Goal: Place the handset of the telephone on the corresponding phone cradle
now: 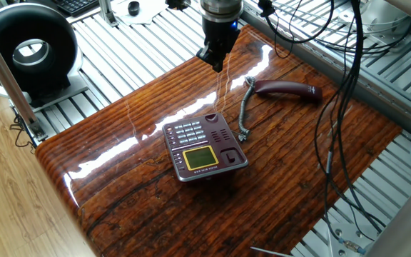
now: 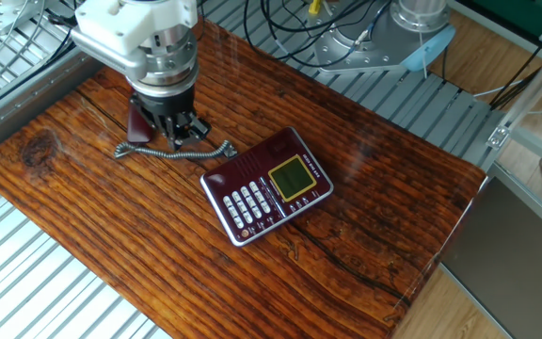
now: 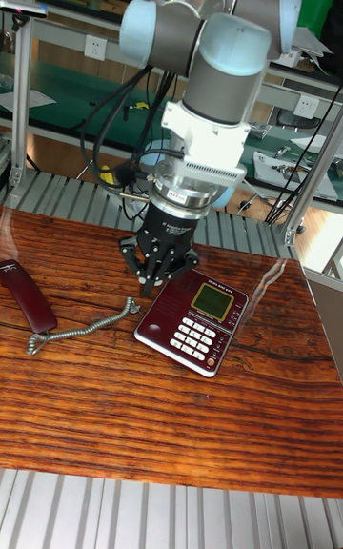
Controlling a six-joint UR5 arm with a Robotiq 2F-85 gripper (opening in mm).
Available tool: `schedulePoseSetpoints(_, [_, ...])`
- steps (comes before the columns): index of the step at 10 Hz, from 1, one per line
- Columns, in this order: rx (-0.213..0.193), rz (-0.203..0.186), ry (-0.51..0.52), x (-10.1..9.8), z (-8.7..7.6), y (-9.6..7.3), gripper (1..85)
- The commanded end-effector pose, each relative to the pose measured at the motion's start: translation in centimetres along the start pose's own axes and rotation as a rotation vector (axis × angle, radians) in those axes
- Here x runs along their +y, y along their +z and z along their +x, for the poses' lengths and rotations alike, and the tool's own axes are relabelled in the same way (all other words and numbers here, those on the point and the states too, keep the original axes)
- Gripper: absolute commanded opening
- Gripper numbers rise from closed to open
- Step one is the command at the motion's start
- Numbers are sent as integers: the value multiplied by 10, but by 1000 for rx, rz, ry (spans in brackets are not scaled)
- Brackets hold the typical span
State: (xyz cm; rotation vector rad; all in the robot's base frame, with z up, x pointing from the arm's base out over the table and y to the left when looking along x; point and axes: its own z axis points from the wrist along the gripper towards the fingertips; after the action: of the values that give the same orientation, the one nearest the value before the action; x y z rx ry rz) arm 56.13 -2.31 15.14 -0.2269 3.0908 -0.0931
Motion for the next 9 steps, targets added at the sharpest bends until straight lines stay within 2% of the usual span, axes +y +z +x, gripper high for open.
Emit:
schedulePoseSetpoints(1, [5, -45, -21, 7, 3, 4, 17])
schedulePoseSetpoints(2, [-8, -56, -31, 10, 0, 6, 17])
schedulePoseSetpoints(4, [-23, -50, -48, 9, -4, 7, 17])
schedulePoseSetpoints(5, [-24, -39, -62, 7, -4, 8, 17])
schedulePoseSetpoints(6, [-21, -10, -44, -1, -4, 8, 17])
schedulePoseSetpoints(7, [-28, -9, -16, -1, -6, 8, 17])
schedulePoseSetpoints(8, [-36, -44, 6, 8, -8, 8, 17])
schedulePoseSetpoints(9, [-35, -84, -21, 18, -8, 7, 17])
